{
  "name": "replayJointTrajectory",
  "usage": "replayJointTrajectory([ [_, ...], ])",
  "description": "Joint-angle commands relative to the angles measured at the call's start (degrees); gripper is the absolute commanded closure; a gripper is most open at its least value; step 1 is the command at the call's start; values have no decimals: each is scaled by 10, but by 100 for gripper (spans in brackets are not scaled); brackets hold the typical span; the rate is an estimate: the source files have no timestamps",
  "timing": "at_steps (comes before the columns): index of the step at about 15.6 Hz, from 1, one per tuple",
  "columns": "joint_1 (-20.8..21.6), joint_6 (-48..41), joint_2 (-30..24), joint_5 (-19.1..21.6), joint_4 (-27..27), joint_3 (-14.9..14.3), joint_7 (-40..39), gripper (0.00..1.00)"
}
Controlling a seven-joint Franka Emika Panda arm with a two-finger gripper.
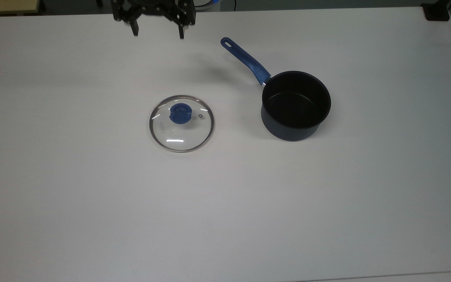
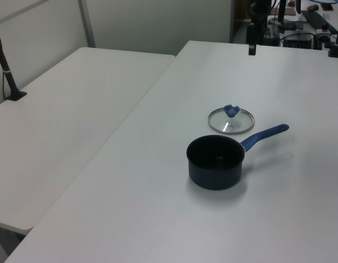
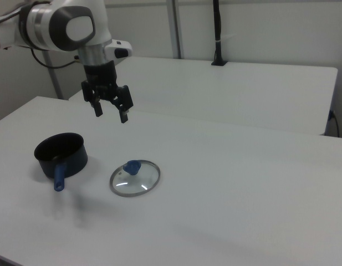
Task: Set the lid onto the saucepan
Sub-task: 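Move the gripper down over the blue knob of the glass lid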
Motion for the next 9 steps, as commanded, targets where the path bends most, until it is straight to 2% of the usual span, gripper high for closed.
replayJointTrajectory([
  [1,2,56,26,-18,1,-1,-20,0],
  [9,8,116,113,-6,2,8,-16,0],
])
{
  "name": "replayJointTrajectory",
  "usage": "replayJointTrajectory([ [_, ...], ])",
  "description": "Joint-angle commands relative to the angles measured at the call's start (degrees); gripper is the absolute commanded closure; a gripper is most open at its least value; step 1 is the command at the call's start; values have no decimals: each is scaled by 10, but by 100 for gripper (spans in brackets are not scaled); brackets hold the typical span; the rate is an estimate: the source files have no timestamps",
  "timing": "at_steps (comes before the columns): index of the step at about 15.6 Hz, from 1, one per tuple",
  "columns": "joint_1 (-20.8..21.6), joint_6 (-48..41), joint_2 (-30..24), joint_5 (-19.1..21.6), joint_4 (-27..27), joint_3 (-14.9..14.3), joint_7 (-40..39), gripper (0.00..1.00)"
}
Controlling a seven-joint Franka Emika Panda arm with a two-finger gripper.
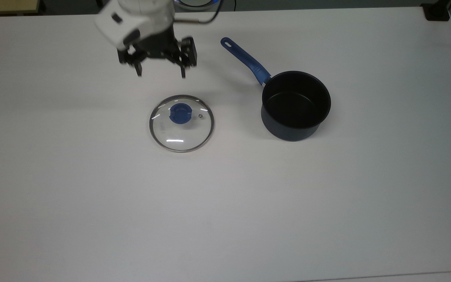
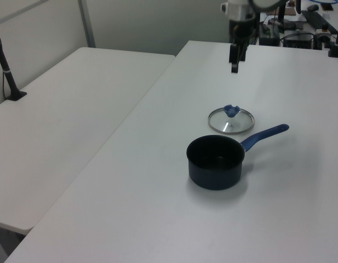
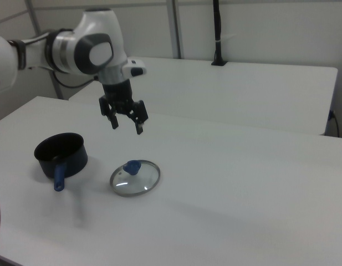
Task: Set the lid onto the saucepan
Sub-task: 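Move the gripper down over the blue knob of the glass lid, then close the gripper on the blue knob of the glass lid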
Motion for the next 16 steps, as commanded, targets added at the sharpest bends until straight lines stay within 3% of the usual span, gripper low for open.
replayJointTrajectory([
  [1,14,27,40,1,3,6,3,0],
  [9,32,73,78,-4,-35,7,30,0],
  [13,31,73,92,-17,-36,7,20,10],
  [16,29,74,93,-27,-44,7,19,11],
])
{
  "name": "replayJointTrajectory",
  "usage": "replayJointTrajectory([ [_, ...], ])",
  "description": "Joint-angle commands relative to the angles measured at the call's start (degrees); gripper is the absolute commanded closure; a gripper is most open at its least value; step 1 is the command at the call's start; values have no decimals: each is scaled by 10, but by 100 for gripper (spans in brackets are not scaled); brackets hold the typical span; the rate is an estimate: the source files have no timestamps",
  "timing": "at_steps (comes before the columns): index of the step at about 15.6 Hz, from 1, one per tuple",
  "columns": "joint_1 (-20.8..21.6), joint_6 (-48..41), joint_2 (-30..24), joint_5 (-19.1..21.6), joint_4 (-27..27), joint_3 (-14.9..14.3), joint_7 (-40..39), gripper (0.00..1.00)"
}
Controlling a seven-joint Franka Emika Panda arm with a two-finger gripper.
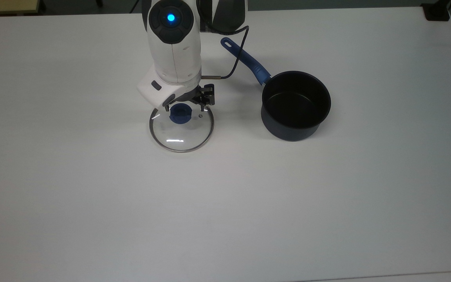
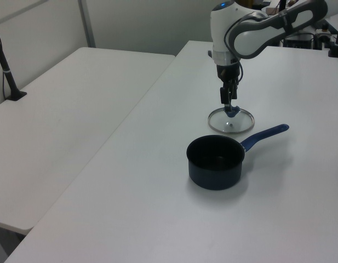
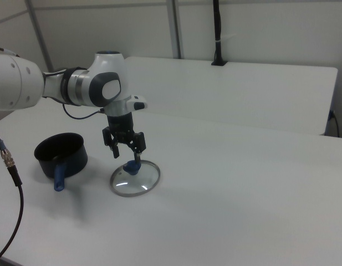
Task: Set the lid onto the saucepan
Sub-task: 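Close the gripper on the blue knob of the glass lid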
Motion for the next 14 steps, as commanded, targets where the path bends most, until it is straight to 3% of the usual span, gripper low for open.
replayJointTrajectory([
  [1,2,18,-5,-24,-22,-2,0,12],
  [10,2,90,-5,-26,-62,-2,4,22],
  [14,1,92,-6,-26,-66,-2,4,43],
])
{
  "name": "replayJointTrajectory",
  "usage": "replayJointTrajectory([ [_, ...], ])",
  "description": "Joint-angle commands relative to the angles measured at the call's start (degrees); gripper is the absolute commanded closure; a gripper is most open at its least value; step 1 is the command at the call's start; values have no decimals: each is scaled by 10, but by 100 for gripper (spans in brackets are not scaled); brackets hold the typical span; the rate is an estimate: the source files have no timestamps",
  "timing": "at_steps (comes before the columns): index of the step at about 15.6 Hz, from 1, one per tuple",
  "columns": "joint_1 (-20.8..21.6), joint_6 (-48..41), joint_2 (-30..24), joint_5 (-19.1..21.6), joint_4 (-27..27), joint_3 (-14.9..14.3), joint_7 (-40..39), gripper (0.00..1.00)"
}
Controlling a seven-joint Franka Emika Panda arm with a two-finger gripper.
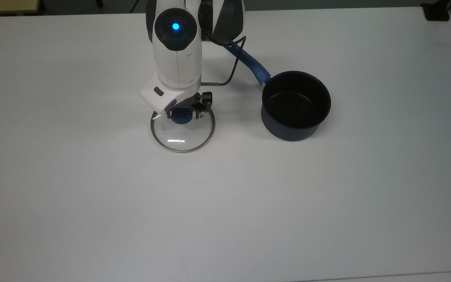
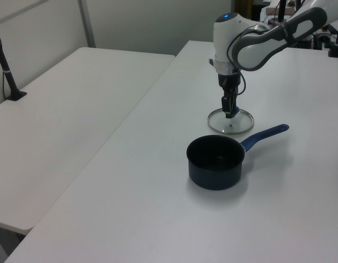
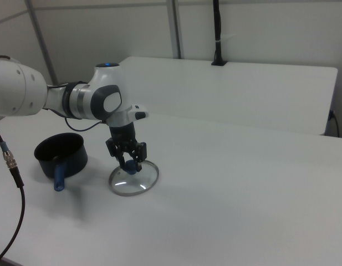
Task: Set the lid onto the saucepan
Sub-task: 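Close the gripper on the blue knob of the glass lid, then lift the lid and carry it over the navy saucepan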
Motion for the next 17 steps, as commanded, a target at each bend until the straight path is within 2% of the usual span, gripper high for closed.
replayJointTrajectory([
  [1,2,18,-10,-8,-18,-2,4,47],
  [2,2,18,-10,-8,-18,-2,4,52],
  [7,1,-23,-47,-3,-4,-2,3,52],
  [10,11,-76,-48,5,51,-1,20,52],
  [14,54,-133,-49,30,124,2,75,52],
  [17,115,-145,-56,35,134,3,113,51],
])
